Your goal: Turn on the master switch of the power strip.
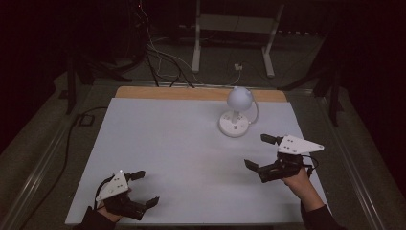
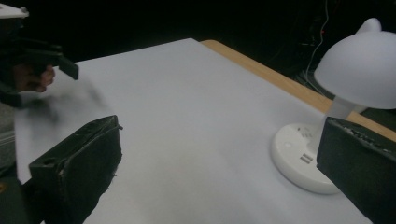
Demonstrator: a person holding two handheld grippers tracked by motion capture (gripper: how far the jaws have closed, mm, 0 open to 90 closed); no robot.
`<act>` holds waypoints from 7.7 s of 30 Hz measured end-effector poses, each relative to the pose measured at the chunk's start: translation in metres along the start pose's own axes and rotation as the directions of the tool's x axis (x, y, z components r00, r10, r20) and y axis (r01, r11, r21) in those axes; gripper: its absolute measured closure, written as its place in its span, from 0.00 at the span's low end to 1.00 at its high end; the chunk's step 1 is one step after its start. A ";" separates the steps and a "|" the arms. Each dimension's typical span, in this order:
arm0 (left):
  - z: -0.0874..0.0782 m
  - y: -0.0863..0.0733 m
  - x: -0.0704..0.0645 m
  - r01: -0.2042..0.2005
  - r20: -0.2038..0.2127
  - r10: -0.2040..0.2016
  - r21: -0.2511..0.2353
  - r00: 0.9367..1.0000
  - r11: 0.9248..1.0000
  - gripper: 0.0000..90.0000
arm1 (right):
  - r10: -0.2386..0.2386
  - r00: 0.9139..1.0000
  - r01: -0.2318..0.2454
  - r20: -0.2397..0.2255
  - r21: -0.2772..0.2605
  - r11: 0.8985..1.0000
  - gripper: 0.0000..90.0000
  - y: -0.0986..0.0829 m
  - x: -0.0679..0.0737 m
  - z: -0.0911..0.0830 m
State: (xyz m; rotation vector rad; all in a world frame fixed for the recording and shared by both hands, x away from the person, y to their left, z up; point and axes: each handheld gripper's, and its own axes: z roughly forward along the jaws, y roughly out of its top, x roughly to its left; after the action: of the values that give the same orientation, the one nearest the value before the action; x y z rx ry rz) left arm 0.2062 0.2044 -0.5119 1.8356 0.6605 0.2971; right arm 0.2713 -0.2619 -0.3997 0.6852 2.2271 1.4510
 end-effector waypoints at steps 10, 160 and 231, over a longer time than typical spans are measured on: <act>0.000 0.001 -0.001 -0.014 -0.001 0.014 0.004 1.000 1.000 0.00 | 0.010 1.000 -0.010 0.029 -0.009 1.000 0.01 0.008 -0.013 0.008; 0.002 -0.001 0.000 0.005 0.008 -0.005 0.010 1.000 1.000 0.00 | 0.080 0.905 -0.198 0.417 0.248 0.948 1.00 -0.068 -0.115 0.152; 0.001 -0.001 0.001 0.007 0.006 -0.007 0.003 1.000 1.000 0.00 | 0.205 0.953 -0.252 0.222 0.212 0.944 0.00 -0.075 -0.059 0.066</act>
State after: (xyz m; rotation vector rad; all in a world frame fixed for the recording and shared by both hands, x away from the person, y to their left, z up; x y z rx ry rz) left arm 0.2075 0.2046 -0.5130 1.8361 0.6638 0.2857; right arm 0.3418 -0.2744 -0.4907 1.1506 2.2418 1.1621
